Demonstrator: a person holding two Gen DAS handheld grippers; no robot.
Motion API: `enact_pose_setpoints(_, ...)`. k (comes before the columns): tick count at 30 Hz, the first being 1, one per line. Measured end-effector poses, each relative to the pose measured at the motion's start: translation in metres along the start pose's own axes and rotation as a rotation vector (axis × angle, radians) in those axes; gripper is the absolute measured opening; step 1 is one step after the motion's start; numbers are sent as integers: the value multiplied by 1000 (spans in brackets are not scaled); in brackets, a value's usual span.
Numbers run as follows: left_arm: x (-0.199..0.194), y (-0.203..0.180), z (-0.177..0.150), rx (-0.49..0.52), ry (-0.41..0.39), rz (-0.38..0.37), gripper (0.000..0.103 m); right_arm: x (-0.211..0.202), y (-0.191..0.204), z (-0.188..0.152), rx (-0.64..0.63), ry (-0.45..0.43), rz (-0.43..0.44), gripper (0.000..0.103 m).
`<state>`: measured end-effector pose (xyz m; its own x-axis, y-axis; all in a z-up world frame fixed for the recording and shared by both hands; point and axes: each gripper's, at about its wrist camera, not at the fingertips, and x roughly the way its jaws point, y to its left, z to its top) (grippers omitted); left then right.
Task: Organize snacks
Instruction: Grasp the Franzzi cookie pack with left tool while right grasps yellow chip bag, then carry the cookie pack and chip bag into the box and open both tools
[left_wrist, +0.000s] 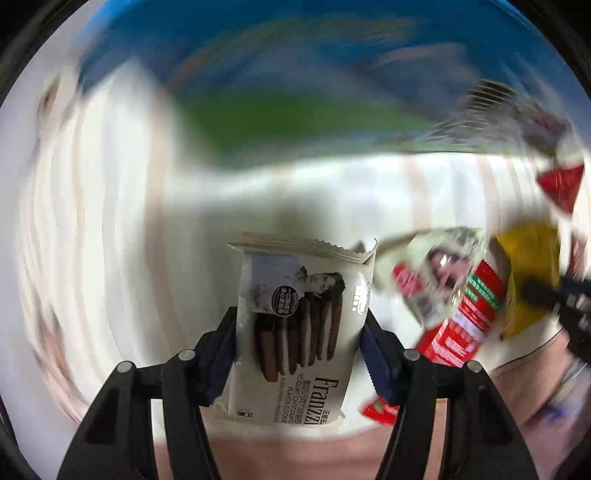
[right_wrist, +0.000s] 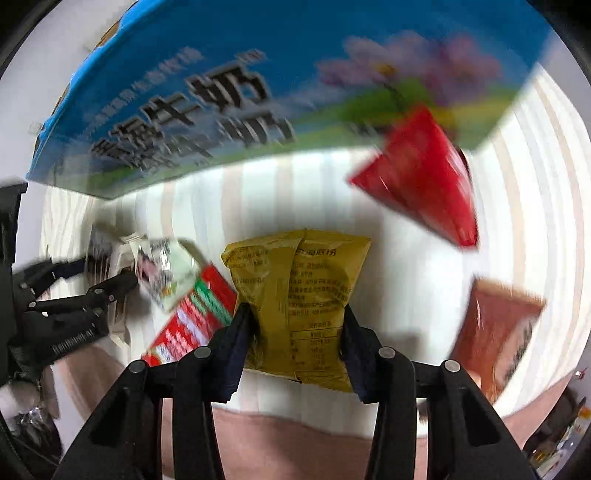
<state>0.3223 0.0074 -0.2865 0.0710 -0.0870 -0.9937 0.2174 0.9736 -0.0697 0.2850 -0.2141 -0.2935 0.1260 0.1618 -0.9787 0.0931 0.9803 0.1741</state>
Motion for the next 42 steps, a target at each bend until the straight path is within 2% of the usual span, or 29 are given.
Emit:
enact_pose_setpoints(2,0,15,-23,-126,10,-48,60,0,-7,-14,7,15,9,48)
enact_pose_setpoints(7,0,34,-78,-303,24,-98,60,5,-16,-56,-5,59,22,46)
enact_pose_setpoints(10,4,31,-104,-310,44,-84,60,9,-18,-86,-9,78,29,46)
enact_pose_setpoints(14,16,19,-112,-252,58,-31,61,18,-20,-107,9,86,36,47)
enact_pose_setpoints(16,19,15,-113,-236,44,-16,62,21,-22,-107,43,78,41,50)
enact_pose_setpoints(20,28,8,-114,-234,42,-2,62,35,-14,-91,89,87,60,68)
enact_pose_setpoints(23,41,15,-112,-234,18,1,61,42,0,-89,59,78,10,72)
enact_pose_setpoints(24,38,14,-114,-230,6,5,56,45,7,-87,45,71,-12,72)
enact_pose_setpoints(26,24,4,-121,-223,-4,6,56,48,19,-93,20,45,-63,62)
enact_pose_setpoints(27,18,1,-122,-224,-10,-5,56,48,23,-96,12,31,-71,61)
enact_pose_setpoints(28,13,-1,-124,-224,-15,-13,56,45,23,-98,9,17,-69,55)
enact_pose_setpoints(31,-12,-8,-126,-218,-46,-42,56,33,25,-103,25,-1,-22,48)
enact_pose_setpoints(37,-92,-36,-102,-184,-172,-170,56,-29,27,-89,44,-99,101,47)
enact_pose_setpoints(42,-159,-60,-45,-124,-261,-310,56,-102,30,-53,19,-226,187,47)
